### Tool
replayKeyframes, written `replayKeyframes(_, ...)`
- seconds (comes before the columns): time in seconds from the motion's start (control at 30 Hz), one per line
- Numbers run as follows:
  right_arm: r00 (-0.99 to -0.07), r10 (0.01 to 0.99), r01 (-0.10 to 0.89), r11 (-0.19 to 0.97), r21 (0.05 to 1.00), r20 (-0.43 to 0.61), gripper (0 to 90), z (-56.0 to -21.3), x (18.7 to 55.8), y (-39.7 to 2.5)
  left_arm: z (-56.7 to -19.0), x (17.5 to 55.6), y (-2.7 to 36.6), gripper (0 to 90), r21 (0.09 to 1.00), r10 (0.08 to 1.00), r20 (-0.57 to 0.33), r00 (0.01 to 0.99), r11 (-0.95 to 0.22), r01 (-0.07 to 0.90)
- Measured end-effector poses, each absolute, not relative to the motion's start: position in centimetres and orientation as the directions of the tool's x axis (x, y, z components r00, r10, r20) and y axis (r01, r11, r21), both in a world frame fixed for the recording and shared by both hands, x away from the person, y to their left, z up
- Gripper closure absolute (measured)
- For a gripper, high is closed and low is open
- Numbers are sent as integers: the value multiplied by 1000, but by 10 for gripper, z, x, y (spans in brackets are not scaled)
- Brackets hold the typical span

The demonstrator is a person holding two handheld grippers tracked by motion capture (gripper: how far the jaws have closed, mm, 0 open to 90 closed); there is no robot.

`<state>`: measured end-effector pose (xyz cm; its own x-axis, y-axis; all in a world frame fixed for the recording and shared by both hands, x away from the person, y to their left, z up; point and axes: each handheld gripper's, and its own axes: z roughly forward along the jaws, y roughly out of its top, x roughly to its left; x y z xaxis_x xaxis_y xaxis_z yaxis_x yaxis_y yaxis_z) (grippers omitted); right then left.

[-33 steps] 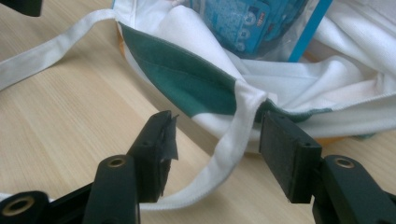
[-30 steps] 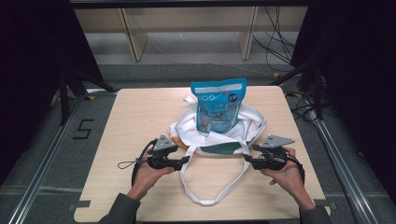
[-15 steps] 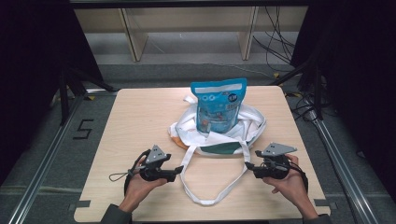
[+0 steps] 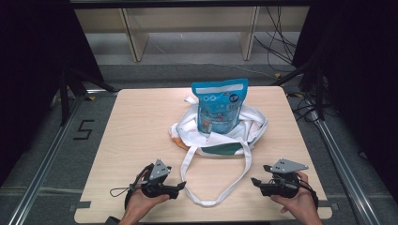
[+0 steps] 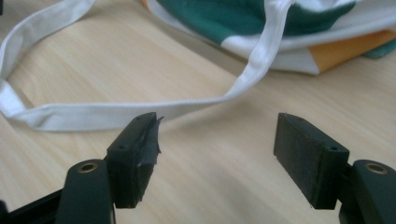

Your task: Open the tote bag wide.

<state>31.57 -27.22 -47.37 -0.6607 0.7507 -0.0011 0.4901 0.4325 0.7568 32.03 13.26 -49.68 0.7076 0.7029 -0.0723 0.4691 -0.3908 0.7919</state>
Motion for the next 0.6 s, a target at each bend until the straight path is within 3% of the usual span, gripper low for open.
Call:
replayKeyframes(0.13,-658,753,507,438,742,5,306,-479,308,-274,-499,312,127,160,794,692,-97,715,-379,475)
replayKeyframes(0.6,-646,763,541,441,716,18,299,-490,283,-283,-501,290,123,155,795,667,-76,741,-408,449)
